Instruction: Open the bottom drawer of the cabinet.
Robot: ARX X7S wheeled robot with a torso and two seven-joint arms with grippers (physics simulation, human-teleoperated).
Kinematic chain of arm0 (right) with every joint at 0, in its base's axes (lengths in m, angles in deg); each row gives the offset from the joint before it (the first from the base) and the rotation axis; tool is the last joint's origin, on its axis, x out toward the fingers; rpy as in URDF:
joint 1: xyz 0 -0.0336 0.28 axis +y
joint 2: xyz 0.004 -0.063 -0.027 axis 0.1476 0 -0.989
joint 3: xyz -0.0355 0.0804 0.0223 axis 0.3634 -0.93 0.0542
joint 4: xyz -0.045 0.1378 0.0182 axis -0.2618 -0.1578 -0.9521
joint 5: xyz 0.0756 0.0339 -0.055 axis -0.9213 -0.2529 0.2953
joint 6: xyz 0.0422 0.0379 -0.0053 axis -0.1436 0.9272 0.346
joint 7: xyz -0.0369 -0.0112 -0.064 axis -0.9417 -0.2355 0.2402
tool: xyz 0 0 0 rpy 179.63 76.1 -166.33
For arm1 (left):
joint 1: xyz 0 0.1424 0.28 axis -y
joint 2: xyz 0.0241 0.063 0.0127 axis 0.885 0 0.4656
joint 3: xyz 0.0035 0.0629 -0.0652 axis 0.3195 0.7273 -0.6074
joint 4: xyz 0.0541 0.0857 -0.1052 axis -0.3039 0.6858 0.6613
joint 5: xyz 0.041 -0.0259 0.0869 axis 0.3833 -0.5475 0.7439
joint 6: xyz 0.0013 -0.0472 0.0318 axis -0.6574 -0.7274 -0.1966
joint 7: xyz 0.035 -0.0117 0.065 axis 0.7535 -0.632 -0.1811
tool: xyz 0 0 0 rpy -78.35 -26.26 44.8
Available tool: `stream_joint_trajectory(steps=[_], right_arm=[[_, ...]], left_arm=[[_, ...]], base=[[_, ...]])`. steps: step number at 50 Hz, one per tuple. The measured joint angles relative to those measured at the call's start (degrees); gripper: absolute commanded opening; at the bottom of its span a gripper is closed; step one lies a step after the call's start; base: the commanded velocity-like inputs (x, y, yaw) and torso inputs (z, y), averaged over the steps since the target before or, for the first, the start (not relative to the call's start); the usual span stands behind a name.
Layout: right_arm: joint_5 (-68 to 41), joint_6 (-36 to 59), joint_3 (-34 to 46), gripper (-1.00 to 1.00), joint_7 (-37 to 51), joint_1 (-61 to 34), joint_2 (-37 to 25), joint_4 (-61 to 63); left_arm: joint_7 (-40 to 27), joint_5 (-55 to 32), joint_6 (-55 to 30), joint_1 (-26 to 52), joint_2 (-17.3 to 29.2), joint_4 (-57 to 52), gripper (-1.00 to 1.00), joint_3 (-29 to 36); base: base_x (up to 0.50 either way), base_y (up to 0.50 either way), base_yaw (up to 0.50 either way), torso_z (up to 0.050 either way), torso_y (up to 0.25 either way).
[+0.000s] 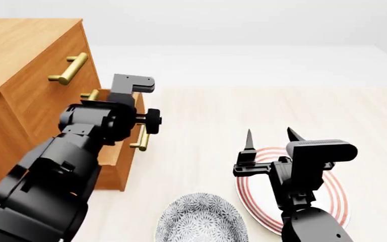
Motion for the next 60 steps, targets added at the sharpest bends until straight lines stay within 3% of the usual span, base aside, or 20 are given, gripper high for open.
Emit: stream_joint_trajectory(steps=[32, 43, 60], right_arm=[[-0.54, -0.07, 0.40, 1.00, 0.83, -0.16, -0.59, 0.21], [-0.73, -0.09, 0.50, 1.00, 1.08, -0.23, -0.81, 0.19], [-1.10, 0.26, 0.61, 1.00, 1.50, -0.44, -1.29, 0.79]], left_arm=[[13.56, 22.24, -5.63, -1.46, -2.84, 2.60, 1.00, -19.06], [15.16, 16.65, -5.98, -1.45, -3.23, 1.53, 1.00, -14.17], [14.09, -3.48, -4.28, -1.14, -3.37, -0.58, 1.00, 1.74]], base=[[0.00, 0.00, 0.00, 0.000, 0.000], [0.00, 0.00, 0.00, -0.001, 0.000], [0.00, 0.00, 0.00, 0.000, 0.000]])
